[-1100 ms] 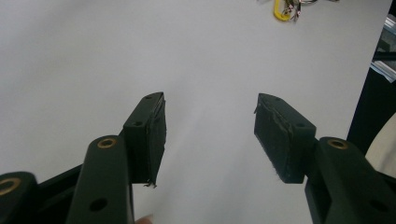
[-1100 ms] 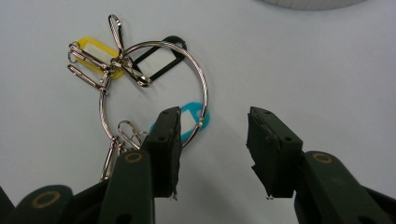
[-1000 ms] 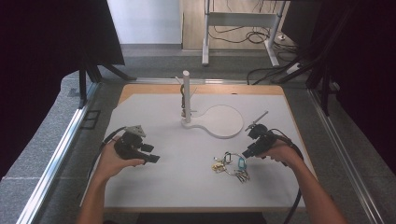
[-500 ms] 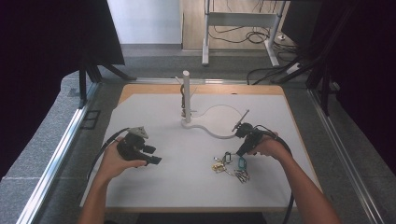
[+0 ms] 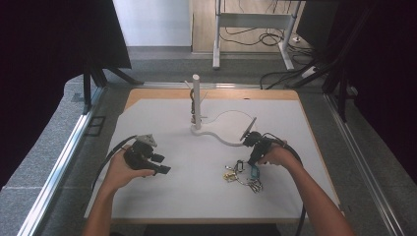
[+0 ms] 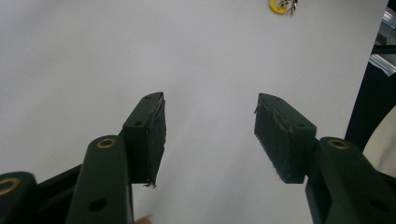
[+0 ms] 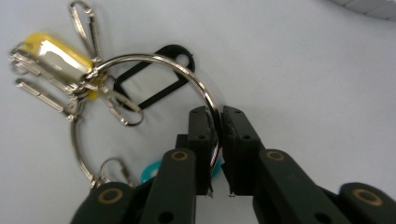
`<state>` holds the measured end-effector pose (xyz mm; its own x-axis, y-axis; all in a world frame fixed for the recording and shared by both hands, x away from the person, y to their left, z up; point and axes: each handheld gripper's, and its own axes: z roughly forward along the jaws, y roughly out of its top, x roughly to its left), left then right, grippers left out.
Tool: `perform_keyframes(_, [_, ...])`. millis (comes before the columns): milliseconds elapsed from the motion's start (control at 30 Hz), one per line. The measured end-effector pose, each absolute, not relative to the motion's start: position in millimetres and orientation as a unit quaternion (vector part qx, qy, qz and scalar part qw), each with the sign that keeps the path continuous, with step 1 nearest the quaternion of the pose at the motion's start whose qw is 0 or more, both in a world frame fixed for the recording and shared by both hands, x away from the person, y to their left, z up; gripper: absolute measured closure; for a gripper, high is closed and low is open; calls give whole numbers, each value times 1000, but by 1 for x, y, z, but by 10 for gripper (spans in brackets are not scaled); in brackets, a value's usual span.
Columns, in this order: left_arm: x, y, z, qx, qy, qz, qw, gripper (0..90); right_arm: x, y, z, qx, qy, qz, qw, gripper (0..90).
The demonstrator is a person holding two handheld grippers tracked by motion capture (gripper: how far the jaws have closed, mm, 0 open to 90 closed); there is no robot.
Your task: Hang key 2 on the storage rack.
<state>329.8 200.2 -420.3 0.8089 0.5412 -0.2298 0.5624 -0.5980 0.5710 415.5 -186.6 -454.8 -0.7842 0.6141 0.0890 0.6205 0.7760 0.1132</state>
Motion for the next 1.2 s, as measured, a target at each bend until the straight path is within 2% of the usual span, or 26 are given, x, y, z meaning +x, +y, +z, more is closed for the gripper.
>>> perform_keyframes(133, [330, 199, -421, 894, 309, -16, 323, 441, 413, -182, -457, -328, -943, -53, 9, 828])
perform_keyframes(533, [329, 197, -423, 896, 306, -17, 320, 440, 411, -180, -457, -346, -937, -51, 5, 868])
perform_keyframes(1000, [330, 197, -424, 897, 304, -16, 321, 439, 411, -211, -439, -384, -911, -117, 95, 871])
perform_keyframes(1200, [330, 196, -425, 897, 304, -17, 319, 439, 404, -217, -427, -375, -909, -136, 116, 873])
